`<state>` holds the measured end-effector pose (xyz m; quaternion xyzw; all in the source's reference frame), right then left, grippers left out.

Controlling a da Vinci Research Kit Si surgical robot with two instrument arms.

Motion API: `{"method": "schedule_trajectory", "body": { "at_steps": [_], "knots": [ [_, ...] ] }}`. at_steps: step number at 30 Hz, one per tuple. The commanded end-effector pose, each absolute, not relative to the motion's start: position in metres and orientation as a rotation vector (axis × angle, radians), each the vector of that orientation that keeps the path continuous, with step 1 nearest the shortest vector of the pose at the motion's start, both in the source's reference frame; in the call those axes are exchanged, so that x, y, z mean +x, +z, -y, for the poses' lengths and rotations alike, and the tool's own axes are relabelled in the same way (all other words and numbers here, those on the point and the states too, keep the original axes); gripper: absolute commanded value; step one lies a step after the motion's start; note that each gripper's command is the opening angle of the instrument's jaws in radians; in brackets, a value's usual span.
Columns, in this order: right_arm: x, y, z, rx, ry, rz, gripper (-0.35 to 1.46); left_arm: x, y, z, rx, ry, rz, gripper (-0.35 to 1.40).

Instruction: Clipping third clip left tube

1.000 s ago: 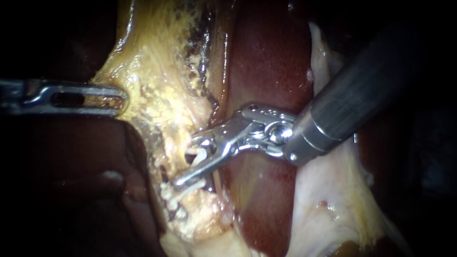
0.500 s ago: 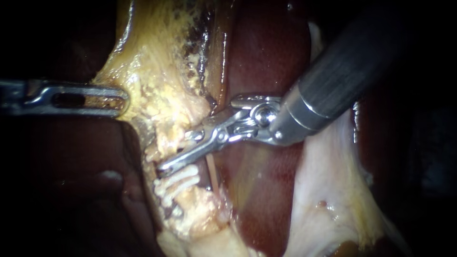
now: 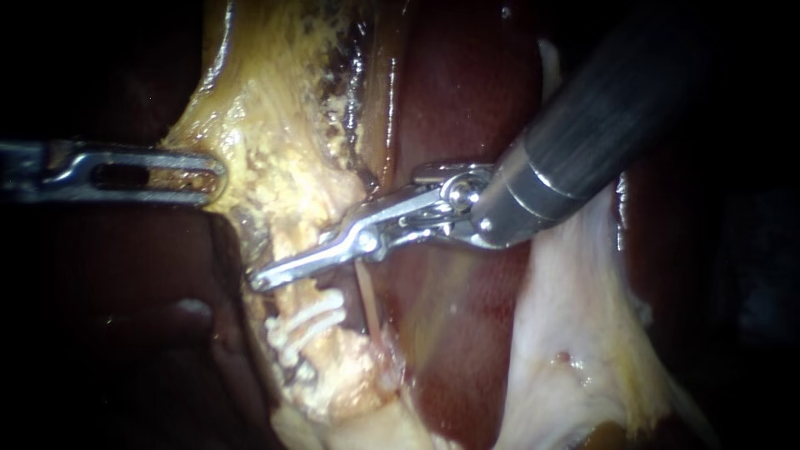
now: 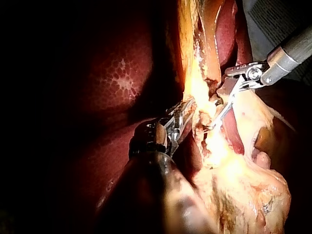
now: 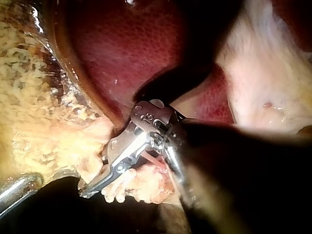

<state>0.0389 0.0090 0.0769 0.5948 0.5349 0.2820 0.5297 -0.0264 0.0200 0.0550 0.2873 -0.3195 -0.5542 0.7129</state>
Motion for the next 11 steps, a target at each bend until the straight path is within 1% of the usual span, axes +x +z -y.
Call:
{"method": "schedule_trajectory", "body": {
  "at_steps": [1, 11],
  "knots": [
    [0.0389, 0.0769, -0.009, 1.42, 0.672, -1.276, -0.35, -0.0264, 0.055, -0.02, 0.637, -1.228, 0.708, -0.35],
    [0.0391, 0.0763, -0.0085, 1.433, 0.665, -1.271, -0.35, -0.0264, 0.055, -0.02, 0.637, -1.228, 0.708, -0.35]
  ]
}}
